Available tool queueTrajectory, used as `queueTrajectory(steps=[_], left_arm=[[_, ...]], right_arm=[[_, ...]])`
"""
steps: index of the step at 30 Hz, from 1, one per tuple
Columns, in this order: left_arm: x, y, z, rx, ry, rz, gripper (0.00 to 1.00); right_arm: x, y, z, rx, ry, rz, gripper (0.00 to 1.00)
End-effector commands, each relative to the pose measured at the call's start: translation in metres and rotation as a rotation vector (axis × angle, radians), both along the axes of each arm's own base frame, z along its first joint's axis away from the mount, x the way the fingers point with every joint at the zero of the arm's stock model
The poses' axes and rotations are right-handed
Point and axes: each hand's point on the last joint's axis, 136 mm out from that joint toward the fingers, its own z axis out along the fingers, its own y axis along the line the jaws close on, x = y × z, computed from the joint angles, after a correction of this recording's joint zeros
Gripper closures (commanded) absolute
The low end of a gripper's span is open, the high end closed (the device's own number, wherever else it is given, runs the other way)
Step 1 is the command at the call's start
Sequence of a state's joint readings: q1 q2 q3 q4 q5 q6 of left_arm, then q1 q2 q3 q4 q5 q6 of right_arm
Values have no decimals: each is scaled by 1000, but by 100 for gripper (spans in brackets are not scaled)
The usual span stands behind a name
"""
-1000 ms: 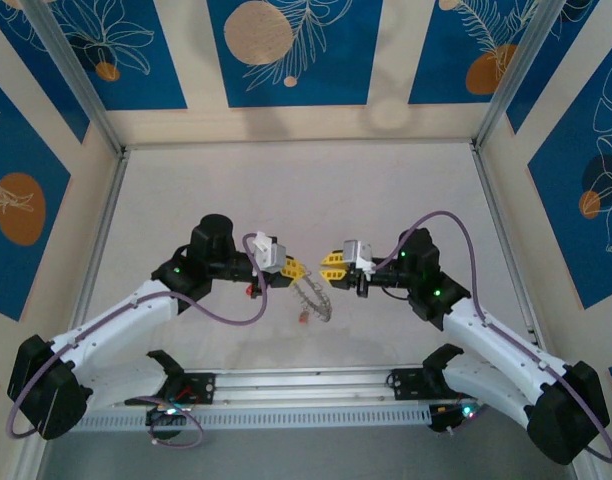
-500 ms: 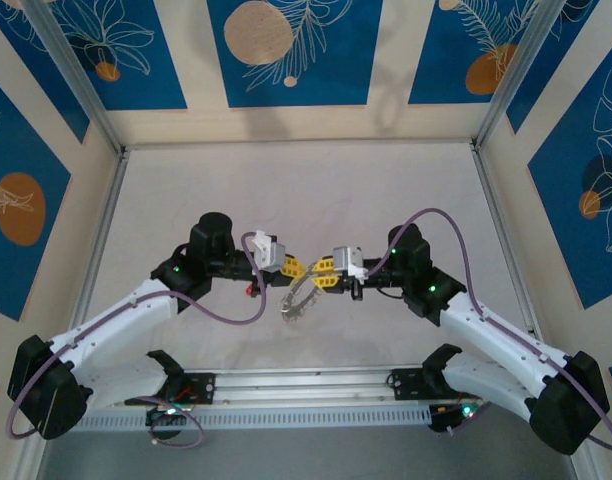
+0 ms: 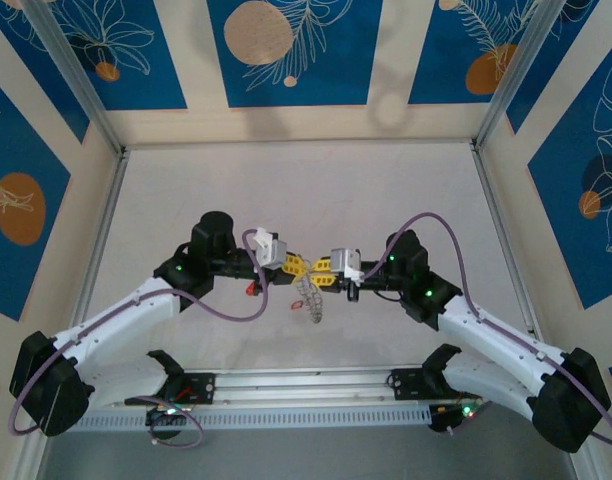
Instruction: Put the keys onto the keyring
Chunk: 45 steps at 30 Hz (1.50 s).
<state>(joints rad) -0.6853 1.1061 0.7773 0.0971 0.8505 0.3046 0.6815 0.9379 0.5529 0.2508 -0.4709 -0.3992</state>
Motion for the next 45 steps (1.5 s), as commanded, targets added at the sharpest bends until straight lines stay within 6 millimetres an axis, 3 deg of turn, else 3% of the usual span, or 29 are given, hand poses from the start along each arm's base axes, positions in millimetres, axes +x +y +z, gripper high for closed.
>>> queueTrajectory(steps=[1, 12, 17, 20, 25, 28, 34, 45], left_arm=[[-8, -6, 23, -64, -50, -61, 100], [-9, -8, 19, -54, -56, -59, 100], [-8, -7, 15, -31, -48, -41, 100], [-4, 1, 7, 56, -73, 11, 83], [-4, 17, -1, 147, -138, 59, 69], [-5, 20, -3, 176, -142, 61, 66], [-6, 17, -15, 223, -89, 23, 65], [-9, 11, -16, 161, -86, -2, 65]], right_arm=[[-2, 4, 1, 31, 1, 9, 81], [-4, 2, 11, 62, 6, 15, 82], [-7, 1, 13, 70, 16, 22, 100], [-6, 0, 8, 31, 47, 8, 100], [-3, -5, -13, -117, 70, -36, 100], [-2, -6, -24, -210, 79, -46, 100], [2, -6, -29, -305, 65, -52, 100], [-5, 6, -8, -99, 35, 22, 100]])
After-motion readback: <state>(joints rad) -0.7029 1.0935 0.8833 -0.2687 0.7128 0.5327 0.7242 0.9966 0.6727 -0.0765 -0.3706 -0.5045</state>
